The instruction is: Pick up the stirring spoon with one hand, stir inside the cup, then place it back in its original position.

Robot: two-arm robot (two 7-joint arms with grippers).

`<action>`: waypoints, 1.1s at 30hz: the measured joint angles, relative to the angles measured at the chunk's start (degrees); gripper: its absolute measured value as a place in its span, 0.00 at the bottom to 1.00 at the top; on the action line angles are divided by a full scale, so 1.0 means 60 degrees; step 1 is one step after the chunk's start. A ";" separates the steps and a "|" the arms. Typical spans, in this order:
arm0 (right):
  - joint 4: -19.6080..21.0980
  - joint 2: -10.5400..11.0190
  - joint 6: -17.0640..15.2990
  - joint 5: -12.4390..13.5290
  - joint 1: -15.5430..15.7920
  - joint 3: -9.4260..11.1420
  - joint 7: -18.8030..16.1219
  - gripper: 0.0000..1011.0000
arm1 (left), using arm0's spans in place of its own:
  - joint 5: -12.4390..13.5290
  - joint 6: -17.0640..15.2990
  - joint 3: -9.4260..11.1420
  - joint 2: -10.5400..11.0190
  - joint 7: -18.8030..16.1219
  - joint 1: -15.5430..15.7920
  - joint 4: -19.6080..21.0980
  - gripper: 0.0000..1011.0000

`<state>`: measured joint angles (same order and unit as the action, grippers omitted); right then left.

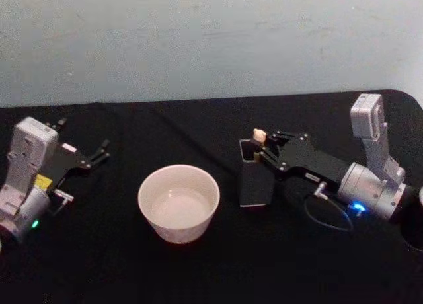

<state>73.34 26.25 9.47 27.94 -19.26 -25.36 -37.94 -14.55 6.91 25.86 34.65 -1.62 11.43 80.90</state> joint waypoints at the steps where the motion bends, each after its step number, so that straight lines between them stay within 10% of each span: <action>1: 0.0000 0.0000 0.0001 0.0003 -0.0001 0.0001 -0.0003 0.26 | 0.0000 0.0000 0.0000 0.0000 0.0000 0.0000 0.0001 0.99; 25: 0.0000 0.0000 0.0001 0.0033 -0.0004 0.0012 -0.0026 0.99 | 0.0000 0.0000 0.0000 0.0000 0.0000 0.0000 0.0001 0.99; 33: 0.0051 -0.0014 0.0048 0.0055 -0.0001 0.0058 -0.0011 0.99 | 0.0000 0.0000 0.0000 0.0000 0.0000 0.0000 0.0001 0.99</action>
<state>73.64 26.16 9.75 28.27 -19.26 -25.01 -38.00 -14.55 6.91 25.86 34.65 -1.62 11.43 80.90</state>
